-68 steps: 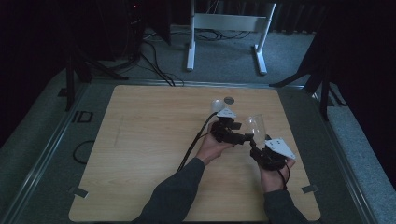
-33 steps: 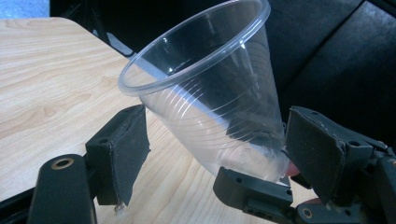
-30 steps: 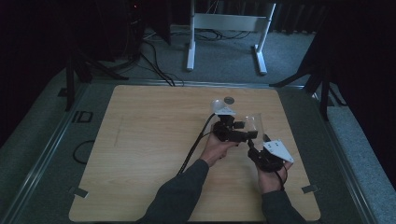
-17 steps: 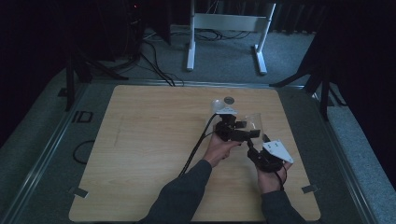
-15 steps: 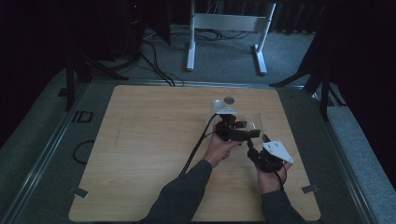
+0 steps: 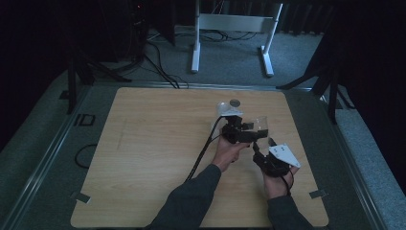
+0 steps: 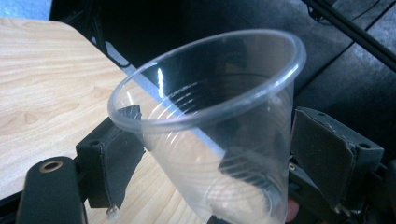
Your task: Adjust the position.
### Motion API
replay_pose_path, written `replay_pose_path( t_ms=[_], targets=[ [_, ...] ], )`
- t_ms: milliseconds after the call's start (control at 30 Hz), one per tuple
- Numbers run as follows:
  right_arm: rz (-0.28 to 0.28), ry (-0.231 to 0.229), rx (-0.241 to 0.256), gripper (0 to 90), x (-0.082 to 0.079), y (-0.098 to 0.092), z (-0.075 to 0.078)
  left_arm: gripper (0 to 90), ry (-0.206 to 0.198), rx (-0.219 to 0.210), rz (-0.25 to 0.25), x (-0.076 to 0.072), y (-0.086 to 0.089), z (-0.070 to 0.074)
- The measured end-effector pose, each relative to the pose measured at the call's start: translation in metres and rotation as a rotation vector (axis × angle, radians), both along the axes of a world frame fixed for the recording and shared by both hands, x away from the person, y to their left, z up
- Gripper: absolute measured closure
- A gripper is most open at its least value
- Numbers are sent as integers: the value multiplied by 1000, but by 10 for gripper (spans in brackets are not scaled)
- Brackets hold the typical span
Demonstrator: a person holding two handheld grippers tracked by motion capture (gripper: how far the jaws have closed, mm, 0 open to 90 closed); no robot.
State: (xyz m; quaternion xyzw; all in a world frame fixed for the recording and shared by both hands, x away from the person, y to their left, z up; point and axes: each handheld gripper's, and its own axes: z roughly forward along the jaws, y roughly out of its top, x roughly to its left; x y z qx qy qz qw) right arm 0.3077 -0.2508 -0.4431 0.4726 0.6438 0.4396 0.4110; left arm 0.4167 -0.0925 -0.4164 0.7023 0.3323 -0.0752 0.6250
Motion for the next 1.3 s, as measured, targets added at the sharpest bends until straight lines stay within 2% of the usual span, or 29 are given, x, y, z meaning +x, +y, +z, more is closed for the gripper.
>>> replay_pose_path(
  t_ms=[233, 433, 933, 1300],
  targets=[
    [2, 2, 0, 416, 0, 0, 0, 185, 2, -12, 19, 0, -2, 0],
    [0, 2, -2, 414, 1, -1, -1, 236, -14, -13, 31, -2, -2, 1],
    [10, 11, -4, 389, 2, -1, -2, 276, -35, -10, 16, -5, -3, 2],
    [28, 28, -1, 357, 4, -2, -3, 292, -67, 1, 10, -8, -3, 4]
  ],
)
